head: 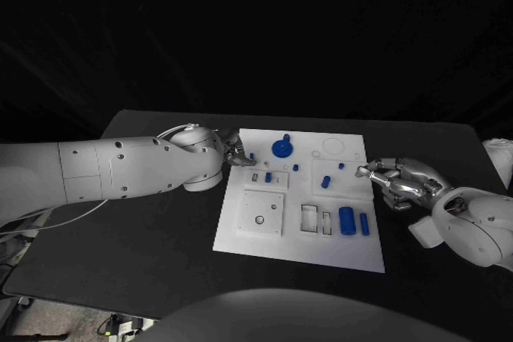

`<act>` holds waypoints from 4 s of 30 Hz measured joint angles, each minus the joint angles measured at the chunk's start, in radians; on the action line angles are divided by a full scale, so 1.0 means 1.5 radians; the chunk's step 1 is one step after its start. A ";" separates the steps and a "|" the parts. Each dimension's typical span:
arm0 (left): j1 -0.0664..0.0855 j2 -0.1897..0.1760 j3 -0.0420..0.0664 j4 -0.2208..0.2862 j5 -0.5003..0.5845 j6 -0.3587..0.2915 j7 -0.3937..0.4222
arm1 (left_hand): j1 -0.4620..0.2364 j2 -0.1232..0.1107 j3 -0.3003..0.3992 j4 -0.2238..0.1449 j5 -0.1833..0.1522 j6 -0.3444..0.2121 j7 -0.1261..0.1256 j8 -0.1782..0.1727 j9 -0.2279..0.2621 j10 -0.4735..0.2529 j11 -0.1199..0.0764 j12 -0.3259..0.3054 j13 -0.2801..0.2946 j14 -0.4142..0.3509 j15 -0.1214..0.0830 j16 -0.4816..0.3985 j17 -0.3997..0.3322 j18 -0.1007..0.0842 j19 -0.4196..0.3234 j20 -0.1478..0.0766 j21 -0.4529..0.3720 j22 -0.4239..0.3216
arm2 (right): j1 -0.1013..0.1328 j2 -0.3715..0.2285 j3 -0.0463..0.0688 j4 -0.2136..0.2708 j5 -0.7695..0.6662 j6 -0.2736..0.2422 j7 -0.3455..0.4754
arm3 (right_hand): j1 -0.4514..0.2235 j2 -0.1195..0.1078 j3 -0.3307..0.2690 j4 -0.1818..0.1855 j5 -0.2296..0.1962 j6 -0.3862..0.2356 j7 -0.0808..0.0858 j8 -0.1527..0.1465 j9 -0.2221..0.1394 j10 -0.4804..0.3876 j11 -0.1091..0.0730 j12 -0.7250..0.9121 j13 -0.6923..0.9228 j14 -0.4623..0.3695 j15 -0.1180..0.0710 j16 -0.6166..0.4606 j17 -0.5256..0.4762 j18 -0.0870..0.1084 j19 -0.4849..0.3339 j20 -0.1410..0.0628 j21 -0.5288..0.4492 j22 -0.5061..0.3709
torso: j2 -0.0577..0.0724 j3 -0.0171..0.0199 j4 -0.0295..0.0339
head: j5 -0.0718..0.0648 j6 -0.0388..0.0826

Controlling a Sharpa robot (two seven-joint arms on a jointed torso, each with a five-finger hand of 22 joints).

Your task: Assemble the parts on the task board

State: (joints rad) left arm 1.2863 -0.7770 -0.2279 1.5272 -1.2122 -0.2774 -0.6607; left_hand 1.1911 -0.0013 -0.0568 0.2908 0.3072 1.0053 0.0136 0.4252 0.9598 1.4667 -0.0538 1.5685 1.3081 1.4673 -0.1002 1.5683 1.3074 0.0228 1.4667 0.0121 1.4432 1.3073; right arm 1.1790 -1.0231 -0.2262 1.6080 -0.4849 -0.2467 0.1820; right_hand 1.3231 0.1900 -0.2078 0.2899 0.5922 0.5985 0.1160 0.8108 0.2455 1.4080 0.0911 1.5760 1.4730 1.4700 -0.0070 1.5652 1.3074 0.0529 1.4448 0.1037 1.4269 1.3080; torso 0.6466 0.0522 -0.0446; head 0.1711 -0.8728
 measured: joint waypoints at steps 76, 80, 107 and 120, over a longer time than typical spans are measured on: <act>-0.008 0.104 0.006 -0.153 -0.016 0.018 -0.010 | -0.044 0.009 -0.034 0.001 0.117 -0.005 0.000 0.010 0.036 0.000 0.000 0.000 0.000 0.000 0.000 0.000 0.000 0.000 0.000 0.000 -0.003 0.000 | -0.001 0.003 0.000 -0.004 0.000 0.008 -0.004 | 0.003 -0.003 0.004 0.000 0.003 0.000 0.000 0.000 -0.001 0.000 0.000 -0.001 -0.001 0.000 0.000 0.000 0.000 0.000 -0.002 -0.002 -0.003 0.000 | 0.000 0.0004 -0.0003 | -0.001 0.000; -0.009 0.105 0.006 -0.153 -0.015 0.018 -0.009 | -0.044 0.009 -0.034 0.001 0.117 -0.005 0.000 0.010 0.036 0.000 0.000 0.000 0.000 0.000 0.000 0.000 0.000 0.000 0.000 0.000 -0.003 0.000 | -0.001 0.003 0.000 -0.004 0.000 0.008 -0.004 | 0.003 -0.003 0.004 0.000 0.003 0.000 0.000 0.000 -0.001 0.000 0.000 -0.001 -0.001 -0.001 -0.001 0.000 0.000 0.000 -0.002 -0.002 -0.003 0.000 | 0.000 0.0004 -0.0003 | -0.001 0.000; -0.010 0.108 0.006 -0.153 -0.010 0.023 -0.006 | 0.002 0.008 -0.014 0.000 0.196 -0.007 -0.002 0.012 0.047 0.000 0.000 0.000 0.000 0.000 0.000 0.000 0.000 0.000 0.000 0.000 -0.006 0.000 | -0.004 0.003 0.000 -0.006 0.000 0.008 -0.004 | 0.003 -0.003 0.006 0.003 0.003 0.002 0.002 -0.003 -0.002 0.000 0.000 0.000 -0.001 -0.001 -0.001 0.000 0.000 0.000 -0.002 -0.002 -0.003 0.000 | 0.000 0.0005 -0.0001 | 0.001 0.000; -0.011 0.108 0.006 -0.153 -0.010 0.024 -0.005 | 0.054 -0.001 0.028 -0.001 0.206 -0.002 -0.007 0.015 0.053 -0.001 -0.004 0.000 0.000 -0.002 -0.002 0.000 0.000 0.000 0.000 0.000 -0.006 0.000 | -0.004 0.003 0.000 -0.006 0.000 0.008 -0.004 | 0.003 -0.003 0.006 0.003 0.003 0.002 0.002 -0.003 -0.002 0.000 0.000 0.000 -0.001 -0.001 -0.001 0.000 0.000 0.000 -0.002 -0.002 -0.003 0.000 | 0.000 0.0005 0.0000 | 0.001 0.000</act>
State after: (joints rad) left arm 1.2695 -0.6150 -0.2192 1.2973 -1.2264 -0.2421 -0.6685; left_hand 1.2715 -0.0026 -0.0150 0.2896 0.6156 1.0023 0.0031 0.4484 1.0398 1.4652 -0.0595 1.5685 1.3078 1.4636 -0.1038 1.5683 1.3074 0.0228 1.4666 0.0122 1.4349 1.3073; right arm 1.1731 -1.0182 -0.2263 1.5982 -0.4850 -0.2343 0.1763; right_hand 1.3279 0.1851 -0.1982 0.2939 0.5961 0.6021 0.1196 0.8068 0.2427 1.4081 0.0911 1.5761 1.4720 1.4682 -0.0088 1.5652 1.3073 0.0528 1.4413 0.1001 1.4224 1.3077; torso 0.6470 0.0529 -0.0446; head 0.1729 -0.8728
